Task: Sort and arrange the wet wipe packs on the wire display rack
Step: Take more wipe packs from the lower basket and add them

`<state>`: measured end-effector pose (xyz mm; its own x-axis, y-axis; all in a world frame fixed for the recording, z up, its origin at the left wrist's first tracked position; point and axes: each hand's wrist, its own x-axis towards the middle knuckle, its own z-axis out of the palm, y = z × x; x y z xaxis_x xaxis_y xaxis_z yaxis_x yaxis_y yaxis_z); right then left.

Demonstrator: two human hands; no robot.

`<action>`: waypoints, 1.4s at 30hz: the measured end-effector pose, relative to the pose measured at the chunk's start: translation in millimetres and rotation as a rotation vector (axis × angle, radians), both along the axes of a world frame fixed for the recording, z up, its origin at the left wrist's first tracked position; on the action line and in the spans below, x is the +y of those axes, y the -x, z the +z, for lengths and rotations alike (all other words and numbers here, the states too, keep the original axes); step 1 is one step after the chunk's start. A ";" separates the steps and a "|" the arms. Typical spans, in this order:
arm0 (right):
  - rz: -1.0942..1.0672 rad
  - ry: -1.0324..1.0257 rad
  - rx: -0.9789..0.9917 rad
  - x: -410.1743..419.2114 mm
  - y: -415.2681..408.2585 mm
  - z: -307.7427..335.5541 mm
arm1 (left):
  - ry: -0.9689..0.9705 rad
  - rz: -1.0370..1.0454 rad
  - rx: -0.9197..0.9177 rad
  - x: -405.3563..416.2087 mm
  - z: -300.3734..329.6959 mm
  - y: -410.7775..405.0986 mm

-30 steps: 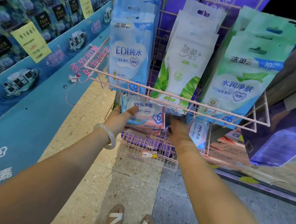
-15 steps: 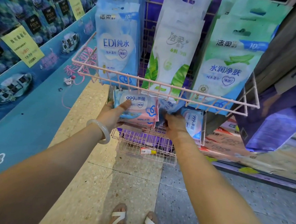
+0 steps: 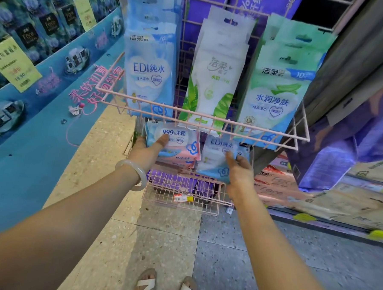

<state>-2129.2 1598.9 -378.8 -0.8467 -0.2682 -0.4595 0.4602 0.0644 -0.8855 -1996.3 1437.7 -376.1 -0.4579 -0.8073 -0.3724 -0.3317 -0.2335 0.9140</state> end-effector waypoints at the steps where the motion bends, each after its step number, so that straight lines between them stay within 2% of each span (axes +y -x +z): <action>1: 0.004 0.029 -0.033 8.9 -3.2 -0.3 | 0.065 0.007 -0.022 3.6 -0.4 1.1; 5: 0.033 0.079 -0.117 30.4 -15.7 1.7 | 0.111 0.058 -0.046 15.2 2.8 2.5; 10: 0.045 0.093 -0.093 42.1 -25.4 3.7 | 0.101 0.129 -0.048 26.8 5.8 -3.9; 15: 0.048 0.086 -0.070 52.5 -36.2 10.0 | 0.180 0.197 -0.176 58.9 11.7 -31.0; 17: 0.067 0.089 -0.076 60.0 -47.9 8.9 | 0.054 0.126 -0.063 83.6 14.8 -43.6; 20: 0.161 0.168 -0.185 65.9 -73.3 19.5 | -0.252 -0.155 -0.016 110.6 30.6 -51.6; 22: 0.224 0.195 -0.200 63.5 -87.4 32.6 | -0.394 -0.264 0.053 115.0 45.4 -54.9; 25: 0.276 0.207 -0.144 54.9 -100.5 60.7 | -0.234 -0.354 0.176 108.3 70.5 -62.8; 27: 0.317 0.209 -0.058 46.7 -102.9 83.1 | -0.172 -0.324 0.249 99.5 85.2 -67.5; 29: 0.379 0.198 0.080 37.0 -101.5 107.1 | -0.125 -0.329 0.315 89.7 103.7 -69.4; 33: 0.476 0.239 0.314 2.4 -88.4 156.4 | 0.156 -0.302 0.426 56.0 142.9 -55.9; 36: 0.471 0.273 0.522 -37.8 -73.3 188.2 | 0.340 -0.266 0.500 24.1 180.8 -38.6; 38: 0.480 0.279 0.604 -63.6 -63.5 199.2 | 0.446 -0.238 0.454 2.3 195.1 -28.6; 39: 0.494 0.249 0.631 -74.1 -59.0 199.3 | 0.510 -0.224 0.363 -8.9 198.6 -25.9; 42: 0.579 -0.087 0.695 -90.4 -46.5 184.0 | 0.653 -0.202 0.022 -35.8 196.8 -21.4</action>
